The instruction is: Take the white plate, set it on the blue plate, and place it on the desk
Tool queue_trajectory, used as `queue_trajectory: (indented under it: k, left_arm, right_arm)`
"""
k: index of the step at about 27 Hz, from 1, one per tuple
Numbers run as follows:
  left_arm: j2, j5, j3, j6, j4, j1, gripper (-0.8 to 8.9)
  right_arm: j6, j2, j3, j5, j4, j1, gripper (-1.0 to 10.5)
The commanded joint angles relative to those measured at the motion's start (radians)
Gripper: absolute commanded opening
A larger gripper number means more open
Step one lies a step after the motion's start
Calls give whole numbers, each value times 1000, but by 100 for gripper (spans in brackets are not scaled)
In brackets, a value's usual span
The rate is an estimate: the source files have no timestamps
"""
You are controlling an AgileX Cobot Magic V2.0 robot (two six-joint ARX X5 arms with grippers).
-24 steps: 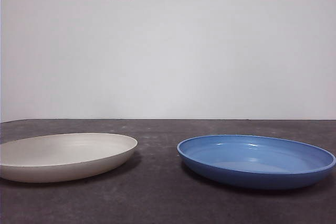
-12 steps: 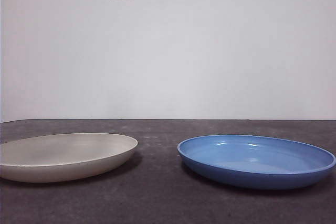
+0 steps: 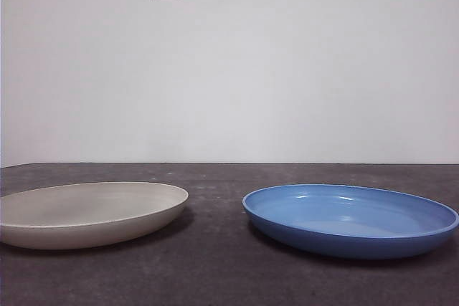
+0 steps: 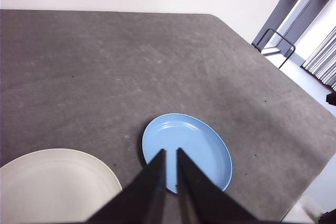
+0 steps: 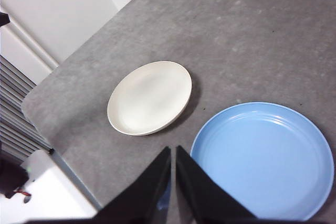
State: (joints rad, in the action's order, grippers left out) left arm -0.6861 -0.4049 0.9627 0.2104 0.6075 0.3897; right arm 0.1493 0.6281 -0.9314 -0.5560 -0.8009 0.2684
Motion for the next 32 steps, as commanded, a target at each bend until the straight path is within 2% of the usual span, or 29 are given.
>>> queue_trajectory:
  k: [1,4,6,8,10,14,18,23,26,32]
  left_arm:
    - [-3,-8,24,-19,-5,4,192]
    - [-3,-8,24,-19,0,4,443]
    - [-3,-7,24,-19,-2,4,595]
    - [-3,-8,24,-18,-2,4,677]
    - [-3,-8,24,-16,1,4,688]
    - [-1,-8,26,32,19,2,684]
    - [-8,-7,62,50,105,-16,684]
    - [-74,-8,152,40,258,-95,684]
    - [-145,-8,193,24,347,-152,684]
    - [-311,-25,198,-8,456,-228,684]
  right_arm:
    - [-21,4,-17,26,7,5,24]
    - [-21,4,-17,64,7,5,203]
    - [-20,4,-17,100,7,5,409]
    - [-19,4,-17,138,7,5,566]
    - [-19,4,-17,169,6,5,623]
    - [-20,4,-17,171,7,5,622]
    - [-19,4,-17,169,6,5,622]
    - [-14,4,-17,161,3,5,622]
    - [16,4,-17,154,-2,5,621]
    - [27,4,-17,113,-13,4,621]
